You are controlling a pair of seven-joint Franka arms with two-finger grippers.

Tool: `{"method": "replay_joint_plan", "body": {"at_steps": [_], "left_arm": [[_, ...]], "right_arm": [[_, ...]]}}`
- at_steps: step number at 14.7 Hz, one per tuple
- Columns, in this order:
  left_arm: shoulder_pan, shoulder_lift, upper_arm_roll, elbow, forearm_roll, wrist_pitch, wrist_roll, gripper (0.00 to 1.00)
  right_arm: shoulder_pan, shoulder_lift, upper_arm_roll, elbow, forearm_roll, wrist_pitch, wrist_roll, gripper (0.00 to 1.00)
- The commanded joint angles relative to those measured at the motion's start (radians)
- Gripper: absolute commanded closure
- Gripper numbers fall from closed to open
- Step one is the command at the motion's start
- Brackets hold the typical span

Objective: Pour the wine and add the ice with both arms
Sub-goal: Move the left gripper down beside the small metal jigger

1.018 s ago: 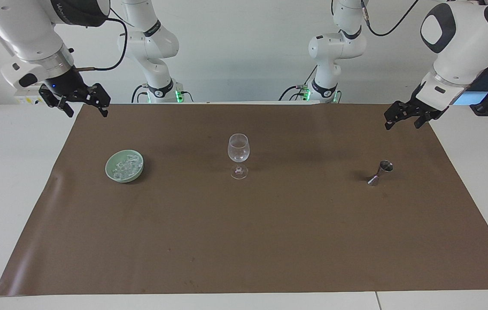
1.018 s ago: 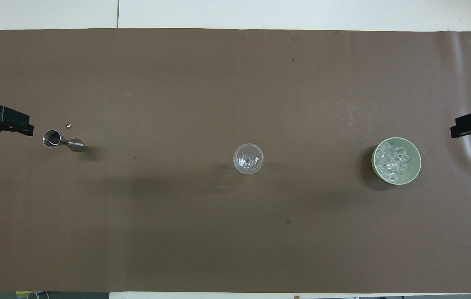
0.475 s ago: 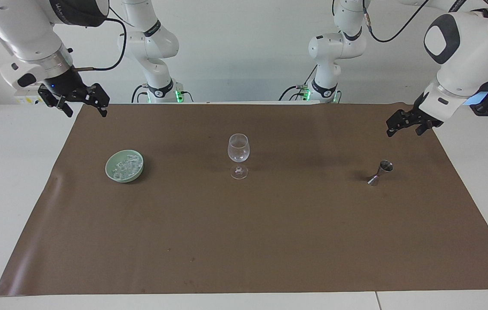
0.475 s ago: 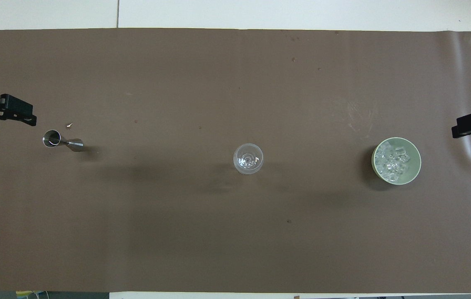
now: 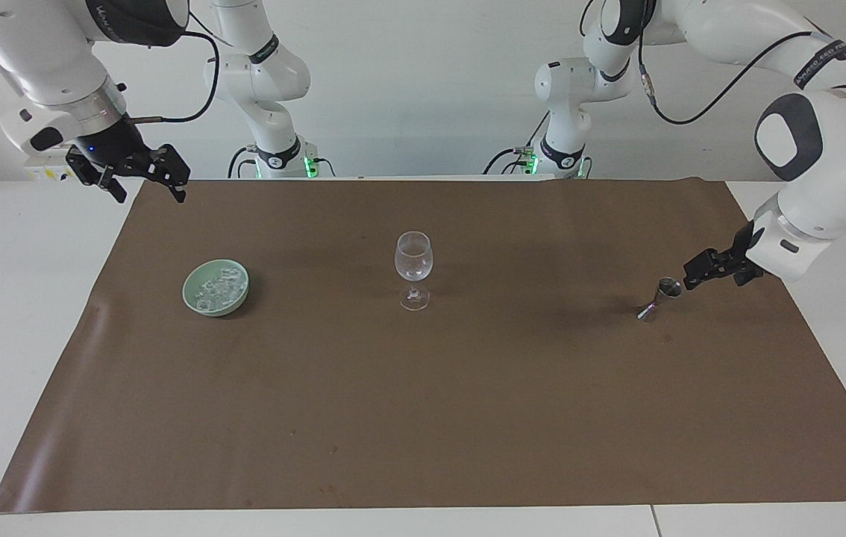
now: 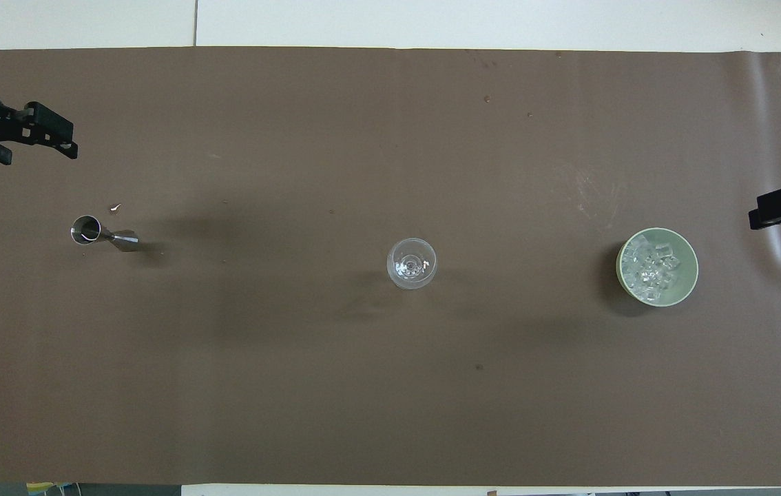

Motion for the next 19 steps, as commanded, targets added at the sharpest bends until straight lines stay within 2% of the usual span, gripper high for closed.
{"method": "replay_joint_plan", "body": {"at_steps": [1, 3, 6, 10, 13, 15, 17, 19], "left_arm": [[0.003, 0.053, 0.002, 0.079, 0.004, -0.024, -0.006, 0.0], [0.006, 0.037, 0.005, 0.042, -0.013, -0.034, -0.023, 0.0], [0.042, -0.048, 0.01, -0.123, -0.01, -0.005, -0.118, 0.0], [0.088, -0.119, 0.01, -0.295, -0.019, 0.123, -0.192, 0.0], [0.16, -0.159, 0.01, -0.381, -0.151, 0.137, -0.228, 0.0], [0.17, -0.167, 0.01, -0.418, -0.182, 0.173, -0.317, 0.0], [0.203, -0.148, 0.013, -0.415, -0.306, 0.191, -0.487, 0.0], [0.239, -0.093, 0.013, -0.391, -0.463, 0.24, -0.694, 0.0]], "right_arm": [[-0.009, -0.015, 0.004, -0.018, 0.017, -0.004, 0.012, 0.0], [-0.009, -0.016, 0.004, -0.018, 0.017, -0.004, 0.012, 0.0], [-0.009, -0.018, 0.004, -0.02, 0.017, -0.004, 0.012, 0.0], [-0.006, -0.018, 0.004, -0.02, 0.017, -0.004, 0.012, 0.0], [-0.006, -0.018, 0.004, -0.021, 0.017, -0.004, 0.012, 0.0], [-0.006, -0.018, 0.004, -0.021, 0.017, -0.004, 0.012, 0.0], [-0.006, -0.016, 0.004, -0.021, 0.017, -0.004, 0.012, 0.0], [-0.007, -0.016, 0.004, -0.02, 0.017, -0.004, 0.012, 0.0]]}}
